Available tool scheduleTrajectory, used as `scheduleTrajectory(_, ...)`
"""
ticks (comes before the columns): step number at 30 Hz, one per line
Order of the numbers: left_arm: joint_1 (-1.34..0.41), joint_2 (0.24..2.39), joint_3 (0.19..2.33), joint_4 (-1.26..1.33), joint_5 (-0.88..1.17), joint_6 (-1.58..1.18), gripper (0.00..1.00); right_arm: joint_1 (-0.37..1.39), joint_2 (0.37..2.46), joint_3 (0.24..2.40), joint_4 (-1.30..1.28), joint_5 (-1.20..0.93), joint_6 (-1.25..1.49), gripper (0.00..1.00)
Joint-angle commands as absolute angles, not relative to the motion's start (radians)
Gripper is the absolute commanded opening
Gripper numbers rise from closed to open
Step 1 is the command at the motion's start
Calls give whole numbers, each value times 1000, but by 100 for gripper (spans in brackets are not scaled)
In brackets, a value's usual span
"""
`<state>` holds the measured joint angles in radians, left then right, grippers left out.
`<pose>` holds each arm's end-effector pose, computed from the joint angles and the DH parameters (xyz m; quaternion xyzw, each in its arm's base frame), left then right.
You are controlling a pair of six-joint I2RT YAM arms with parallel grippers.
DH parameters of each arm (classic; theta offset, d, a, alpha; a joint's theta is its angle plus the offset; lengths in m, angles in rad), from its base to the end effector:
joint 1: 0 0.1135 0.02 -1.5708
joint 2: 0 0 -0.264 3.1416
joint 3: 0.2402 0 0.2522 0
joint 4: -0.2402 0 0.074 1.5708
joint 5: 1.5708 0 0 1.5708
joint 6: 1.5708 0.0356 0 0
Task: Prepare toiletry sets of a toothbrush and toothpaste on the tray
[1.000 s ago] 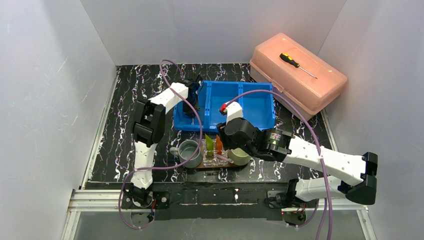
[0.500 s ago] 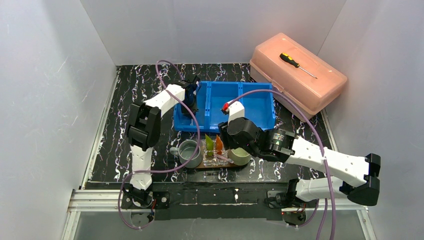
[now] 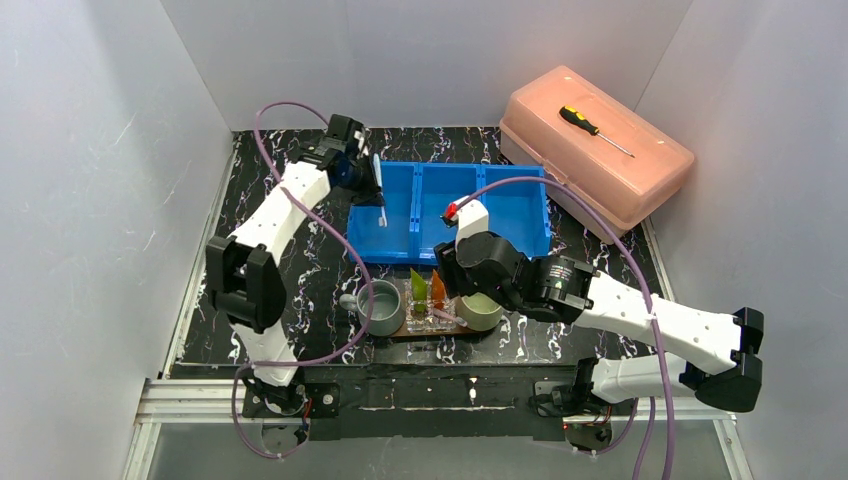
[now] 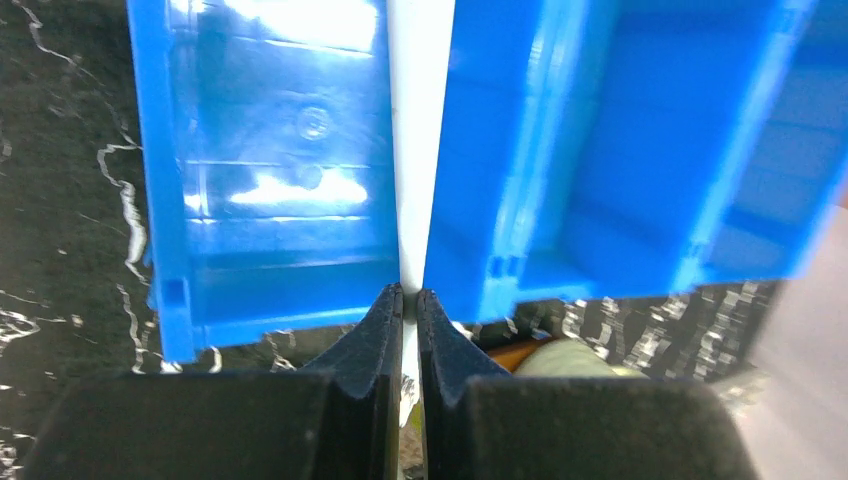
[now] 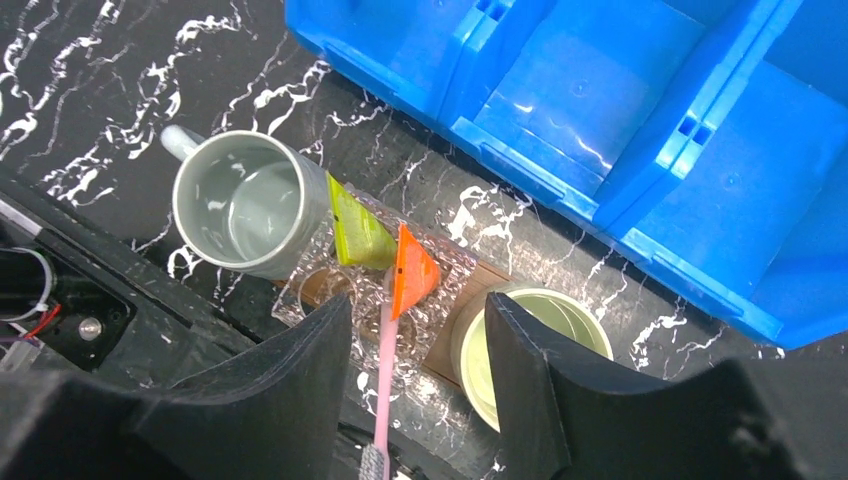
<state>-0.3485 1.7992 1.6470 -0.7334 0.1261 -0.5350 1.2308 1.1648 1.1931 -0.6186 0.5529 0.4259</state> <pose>0.3746 -0.1409 0.3082 -0.0664 0.9379 -0.1970 0.2777 0.0995 0.2253 0.3649 -0.2142 0.8312 0.1710 0.4837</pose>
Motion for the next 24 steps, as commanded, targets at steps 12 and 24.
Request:
scheduleTrajectory(12, -241, 1424, 1435, -516, 547, -792, 0, 1225, 1133, 1293, -420, 427, 425, 66)
scheduleTrajectory(24, -202, 1231, 1267, -271, 719, -984, 0, 1179, 1129, 1297, -212, 277, 577, 71)
